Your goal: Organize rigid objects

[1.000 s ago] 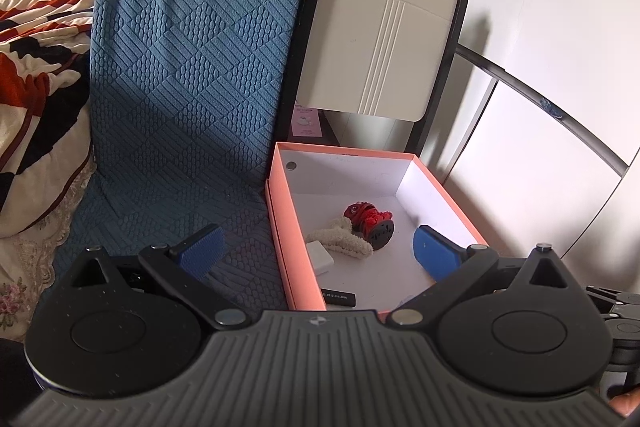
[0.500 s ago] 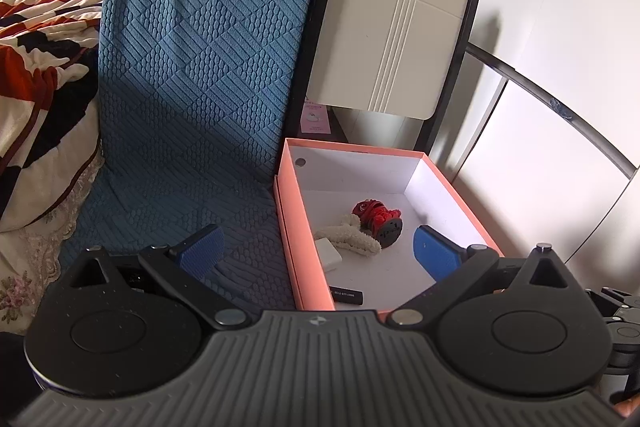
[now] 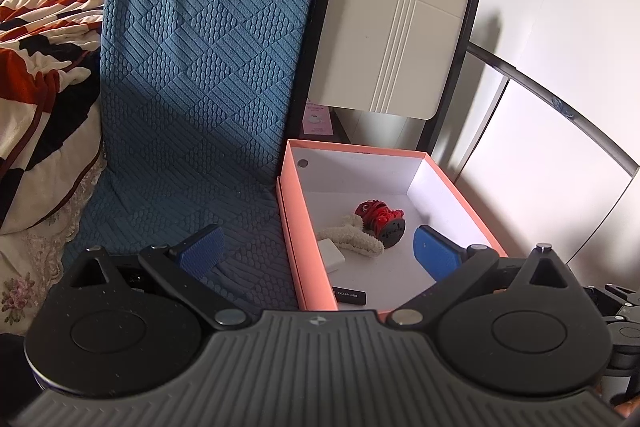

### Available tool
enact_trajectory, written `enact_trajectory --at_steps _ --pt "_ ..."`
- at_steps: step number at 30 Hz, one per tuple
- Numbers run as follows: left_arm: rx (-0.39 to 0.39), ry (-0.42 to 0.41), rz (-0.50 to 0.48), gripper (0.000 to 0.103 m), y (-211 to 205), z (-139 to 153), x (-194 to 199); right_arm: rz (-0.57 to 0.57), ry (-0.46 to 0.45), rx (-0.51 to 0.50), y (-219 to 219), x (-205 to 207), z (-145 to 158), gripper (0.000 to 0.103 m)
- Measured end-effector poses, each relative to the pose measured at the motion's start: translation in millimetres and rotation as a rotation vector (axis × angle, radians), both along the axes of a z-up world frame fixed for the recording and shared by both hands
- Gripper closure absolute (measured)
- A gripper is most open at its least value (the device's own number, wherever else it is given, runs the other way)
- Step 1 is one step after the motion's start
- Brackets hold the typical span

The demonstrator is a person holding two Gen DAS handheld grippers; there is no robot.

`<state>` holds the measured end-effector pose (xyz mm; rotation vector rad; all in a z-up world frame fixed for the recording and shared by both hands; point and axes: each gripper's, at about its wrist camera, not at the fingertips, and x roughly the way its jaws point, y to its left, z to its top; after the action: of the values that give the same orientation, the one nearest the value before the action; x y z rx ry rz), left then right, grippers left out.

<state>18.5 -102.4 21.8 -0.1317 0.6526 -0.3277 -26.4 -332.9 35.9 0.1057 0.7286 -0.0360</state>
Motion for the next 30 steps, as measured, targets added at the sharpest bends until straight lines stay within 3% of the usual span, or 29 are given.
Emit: enact_trajectory --at_steps 30 --pt "0.012 -0.002 0.003 0.001 -0.3 -1.5 -0.2 -0.012 0.003 0.011 3.9 0.9 -0.3 0.012"
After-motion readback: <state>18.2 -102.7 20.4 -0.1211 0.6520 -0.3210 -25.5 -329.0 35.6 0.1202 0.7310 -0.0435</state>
